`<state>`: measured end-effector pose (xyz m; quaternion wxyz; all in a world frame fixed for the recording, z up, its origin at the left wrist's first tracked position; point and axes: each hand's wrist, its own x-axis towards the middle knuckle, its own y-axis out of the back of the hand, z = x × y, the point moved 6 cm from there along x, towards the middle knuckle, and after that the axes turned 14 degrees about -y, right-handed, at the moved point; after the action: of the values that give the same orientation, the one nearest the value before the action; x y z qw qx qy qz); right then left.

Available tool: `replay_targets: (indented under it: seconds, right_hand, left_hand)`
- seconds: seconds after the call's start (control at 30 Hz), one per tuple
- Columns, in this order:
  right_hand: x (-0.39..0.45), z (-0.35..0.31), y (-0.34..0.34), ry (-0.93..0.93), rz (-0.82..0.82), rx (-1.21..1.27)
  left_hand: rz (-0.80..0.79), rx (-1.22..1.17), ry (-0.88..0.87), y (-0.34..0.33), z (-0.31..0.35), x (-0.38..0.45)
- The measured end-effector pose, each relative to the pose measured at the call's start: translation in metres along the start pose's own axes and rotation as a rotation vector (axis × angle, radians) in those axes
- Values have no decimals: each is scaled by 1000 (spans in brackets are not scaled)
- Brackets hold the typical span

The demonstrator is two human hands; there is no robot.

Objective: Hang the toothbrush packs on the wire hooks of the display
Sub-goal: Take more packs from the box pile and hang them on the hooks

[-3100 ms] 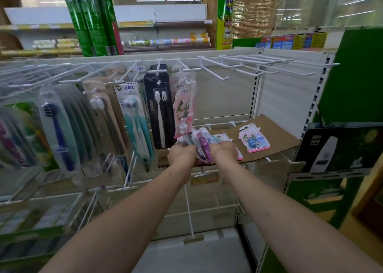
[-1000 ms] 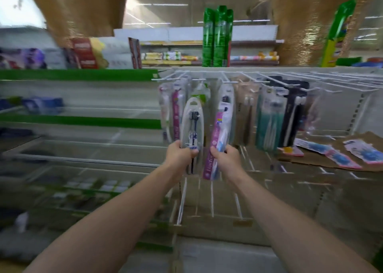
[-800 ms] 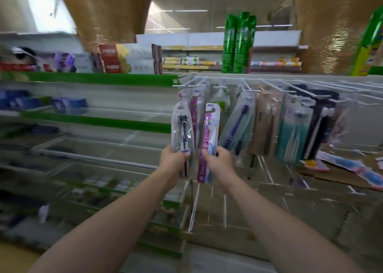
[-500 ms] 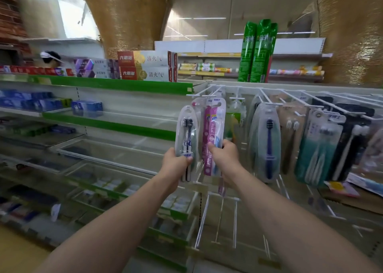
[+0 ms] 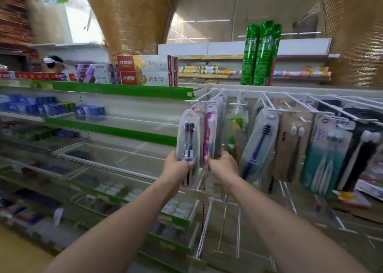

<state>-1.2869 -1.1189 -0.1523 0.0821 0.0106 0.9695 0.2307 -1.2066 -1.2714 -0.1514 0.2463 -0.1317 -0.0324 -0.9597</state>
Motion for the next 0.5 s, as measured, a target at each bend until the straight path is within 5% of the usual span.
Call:
replay_targets:
  seconds: [0.5]
  right_hand:
    - [-53, 71, 69, -134, 148, 6]
  left_hand:
    - [-312, 122, -85, -70, 12, -65]
